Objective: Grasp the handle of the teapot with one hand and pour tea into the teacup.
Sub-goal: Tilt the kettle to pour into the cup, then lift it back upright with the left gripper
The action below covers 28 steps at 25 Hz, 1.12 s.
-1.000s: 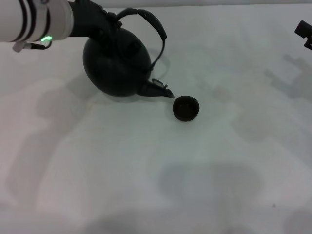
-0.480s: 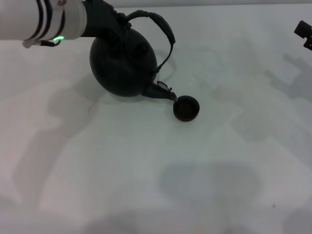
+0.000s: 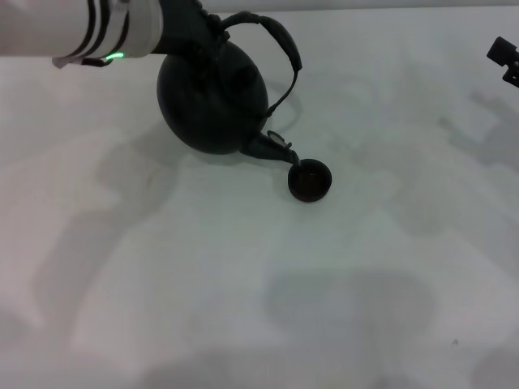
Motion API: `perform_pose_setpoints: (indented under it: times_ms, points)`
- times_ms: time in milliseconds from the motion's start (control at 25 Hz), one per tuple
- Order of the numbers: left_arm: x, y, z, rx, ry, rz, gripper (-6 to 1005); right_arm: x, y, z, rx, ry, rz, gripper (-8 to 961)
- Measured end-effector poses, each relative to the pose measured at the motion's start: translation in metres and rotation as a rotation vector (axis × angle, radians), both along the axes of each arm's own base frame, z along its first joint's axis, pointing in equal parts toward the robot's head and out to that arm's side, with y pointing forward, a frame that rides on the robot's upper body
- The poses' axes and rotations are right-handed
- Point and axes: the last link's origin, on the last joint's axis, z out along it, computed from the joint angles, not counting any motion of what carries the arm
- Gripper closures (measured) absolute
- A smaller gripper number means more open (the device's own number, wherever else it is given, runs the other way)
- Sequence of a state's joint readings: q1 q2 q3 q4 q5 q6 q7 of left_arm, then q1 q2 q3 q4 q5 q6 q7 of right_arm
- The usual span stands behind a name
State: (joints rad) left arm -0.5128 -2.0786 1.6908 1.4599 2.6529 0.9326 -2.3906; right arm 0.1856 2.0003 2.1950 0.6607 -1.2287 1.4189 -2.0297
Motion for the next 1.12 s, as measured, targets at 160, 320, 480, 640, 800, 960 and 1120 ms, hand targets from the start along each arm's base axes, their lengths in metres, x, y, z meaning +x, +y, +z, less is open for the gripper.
perform_pose_setpoints:
  times_ms: [160,320,480,640,800,960,1120]
  points:
    - [0.005,0.000,-0.002,0.001,0.014,-0.014,858,0.000,0.000,0.000,0.000,0.000,-0.001,112]
    - [0.010,-0.001,-0.006,-0.004,0.030,-0.035,858,0.000,0.000,0.000,0.000,-0.001,0.000,112]
    - [0.014,-0.002,-0.010,0.003,0.060,-0.054,859,0.000,0.000,0.000,0.001,-0.002,0.001,112]
    - [0.018,-0.003,-0.011,0.005,0.072,-0.067,860,0.000,0.000,0.000,0.001,-0.002,0.003,112]
    - [0.021,-0.002,-0.012,0.006,0.071,-0.075,860,0.000,0.001,0.000,0.003,-0.002,0.003,112]
    - [0.023,-0.003,-0.013,0.002,0.073,-0.084,861,0.000,0.001,0.000,0.003,-0.003,0.002,112]
    - [0.025,-0.003,-0.014,0.000,0.076,-0.089,861,0.000,0.001,0.000,0.003,-0.004,0.002,112]
